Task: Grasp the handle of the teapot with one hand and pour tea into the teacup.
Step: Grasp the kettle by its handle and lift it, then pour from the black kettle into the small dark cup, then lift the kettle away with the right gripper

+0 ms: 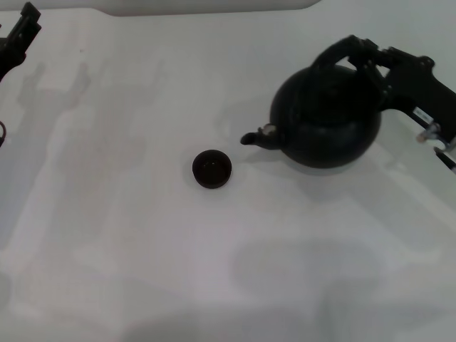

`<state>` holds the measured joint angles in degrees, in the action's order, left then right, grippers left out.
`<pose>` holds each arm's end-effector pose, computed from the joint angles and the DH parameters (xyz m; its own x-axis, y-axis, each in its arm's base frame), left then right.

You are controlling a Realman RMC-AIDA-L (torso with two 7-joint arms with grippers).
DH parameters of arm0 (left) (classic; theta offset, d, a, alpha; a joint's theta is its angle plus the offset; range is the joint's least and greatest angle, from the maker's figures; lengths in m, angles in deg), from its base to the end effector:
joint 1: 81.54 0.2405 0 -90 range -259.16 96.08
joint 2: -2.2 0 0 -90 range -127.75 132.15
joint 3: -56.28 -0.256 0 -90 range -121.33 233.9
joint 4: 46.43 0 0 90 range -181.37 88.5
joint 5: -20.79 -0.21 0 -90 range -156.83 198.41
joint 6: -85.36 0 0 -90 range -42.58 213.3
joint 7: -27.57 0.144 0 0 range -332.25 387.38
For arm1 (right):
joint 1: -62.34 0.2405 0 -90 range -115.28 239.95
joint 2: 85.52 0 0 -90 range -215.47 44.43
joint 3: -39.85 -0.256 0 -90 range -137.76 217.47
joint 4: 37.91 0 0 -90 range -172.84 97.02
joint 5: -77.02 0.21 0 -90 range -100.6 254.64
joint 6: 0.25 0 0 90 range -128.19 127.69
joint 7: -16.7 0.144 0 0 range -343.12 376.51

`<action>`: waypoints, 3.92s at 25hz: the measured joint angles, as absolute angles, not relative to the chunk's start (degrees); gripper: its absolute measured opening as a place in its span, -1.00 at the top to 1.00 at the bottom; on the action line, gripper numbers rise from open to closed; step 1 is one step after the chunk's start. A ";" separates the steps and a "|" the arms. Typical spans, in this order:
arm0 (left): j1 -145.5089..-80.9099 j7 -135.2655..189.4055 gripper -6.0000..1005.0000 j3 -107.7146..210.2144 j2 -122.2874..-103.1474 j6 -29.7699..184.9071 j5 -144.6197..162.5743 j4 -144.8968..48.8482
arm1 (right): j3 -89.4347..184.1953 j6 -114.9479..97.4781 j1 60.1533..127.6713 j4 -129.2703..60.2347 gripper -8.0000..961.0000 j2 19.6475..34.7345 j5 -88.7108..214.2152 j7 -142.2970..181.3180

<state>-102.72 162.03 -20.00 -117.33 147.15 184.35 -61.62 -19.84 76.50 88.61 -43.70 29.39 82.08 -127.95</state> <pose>-0.3344 0.3370 0.0067 0.3615 0.0635 0.9302 0.9168 -0.2057 -0.3422 0.3011 0.3129 -0.0283 0.6238 -0.0781 -0.7777 -0.6384 -0.6250 -0.4492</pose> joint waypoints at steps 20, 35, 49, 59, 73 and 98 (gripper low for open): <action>-102.66 160.81 -0.77 -20.00 -117.33 147.15 184.36 -61.03 | -16.98 67.74 93.00 -49.79 0.64 29.70 79.74 -139.38; -102.53 160.80 -0.77 -20.00 -117.33 147.10 184.36 -60.20 | -16.99 67.42 93.40 -51.53 0.67 29.79 79.74 -146.14; -102.55 160.67 -0.77 -20.58 -117.28 146.98 183.89 -60.23 | -17.53 67.39 93.10 -51.89 0.68 29.79 79.92 -153.81; -102.50 160.63 -0.77 -20.89 -117.24 146.56 184.25 -60.17 | -17.46 67.75 93.57 -51.50 0.70 29.45 79.76 -154.65; -102.54 160.63 -0.77 -20.75 -117.24 146.53 184.27 -60.12 | -18.62 70.26 94.24 -51.33 0.71 29.43 79.74 -154.76; -102.84 160.63 -0.77 -20.89 -117.33 146.57 184.09 -58.59 | -28.70 73.49 94.17 -50.44 0.71 28.51 65.12 -154.84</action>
<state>-102.84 160.63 -20.89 -117.33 146.57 184.09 -58.59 -28.70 73.49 94.17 -50.44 28.51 65.12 -154.84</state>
